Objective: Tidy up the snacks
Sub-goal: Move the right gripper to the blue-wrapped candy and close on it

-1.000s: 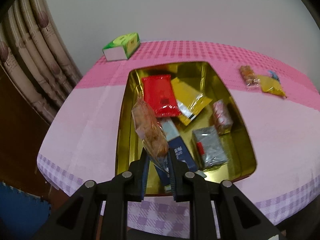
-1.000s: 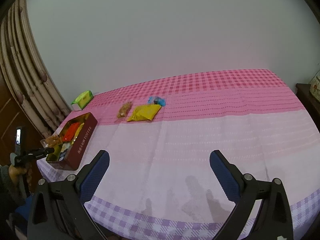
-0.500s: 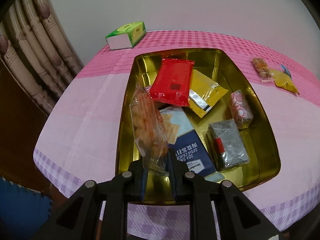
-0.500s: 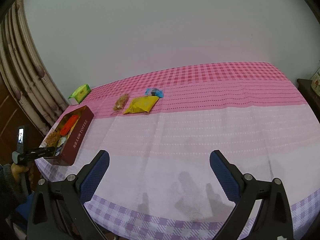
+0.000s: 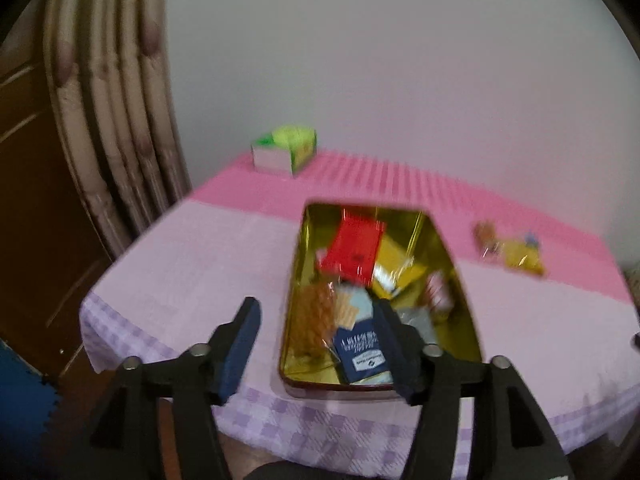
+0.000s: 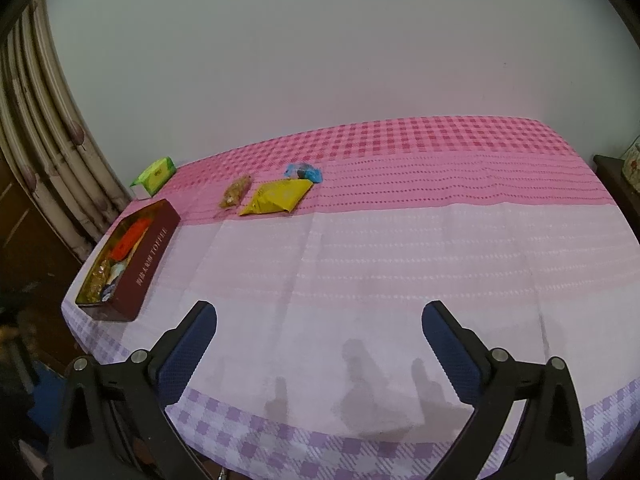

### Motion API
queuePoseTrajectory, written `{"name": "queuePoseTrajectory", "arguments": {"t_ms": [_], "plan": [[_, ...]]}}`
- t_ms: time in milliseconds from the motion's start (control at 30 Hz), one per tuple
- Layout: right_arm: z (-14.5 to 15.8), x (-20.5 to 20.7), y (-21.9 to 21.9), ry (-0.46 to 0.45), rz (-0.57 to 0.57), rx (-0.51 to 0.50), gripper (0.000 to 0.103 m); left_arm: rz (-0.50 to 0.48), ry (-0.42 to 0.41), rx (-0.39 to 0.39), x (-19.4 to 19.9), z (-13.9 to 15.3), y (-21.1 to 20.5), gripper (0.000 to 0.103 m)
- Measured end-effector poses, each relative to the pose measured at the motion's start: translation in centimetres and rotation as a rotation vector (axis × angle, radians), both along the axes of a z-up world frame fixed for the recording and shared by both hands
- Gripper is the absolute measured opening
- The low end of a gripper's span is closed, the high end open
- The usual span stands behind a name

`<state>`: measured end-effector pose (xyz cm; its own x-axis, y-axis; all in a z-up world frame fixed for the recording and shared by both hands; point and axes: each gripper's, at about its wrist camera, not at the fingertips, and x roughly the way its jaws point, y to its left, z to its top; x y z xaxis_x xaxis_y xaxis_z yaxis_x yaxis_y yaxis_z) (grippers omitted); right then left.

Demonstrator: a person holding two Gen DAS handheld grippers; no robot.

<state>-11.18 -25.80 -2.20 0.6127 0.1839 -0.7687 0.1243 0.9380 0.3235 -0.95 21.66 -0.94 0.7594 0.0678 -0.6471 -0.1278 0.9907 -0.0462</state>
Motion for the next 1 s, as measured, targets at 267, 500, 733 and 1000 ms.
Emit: {"name": "queuePoseTrajectory", "arguments": {"t_ms": [267,500,733,1000], "plan": [[-2.9,1.5,2.1,0.065,0.055,-0.067,0.102,0.102,-0.11,0.009,-5.2,1.4,2.4,0.066],[-4.4,7.2,5.5,0.116,0.158,-0.129,0.102,-0.042,-0.119,0.076,-4.9,1.3,-0.6,0.066],[-4.5,17.3,6.9,0.118,0.118,-0.187,0.102,-0.16,-0.152,0.086,-5.3,1.7,-2.7,0.066],[-6.9,26.4,6.9,0.16,0.074,-0.199,0.099,-0.121,-0.112,0.005,-4.5,1.4,-0.9,0.066]]}}
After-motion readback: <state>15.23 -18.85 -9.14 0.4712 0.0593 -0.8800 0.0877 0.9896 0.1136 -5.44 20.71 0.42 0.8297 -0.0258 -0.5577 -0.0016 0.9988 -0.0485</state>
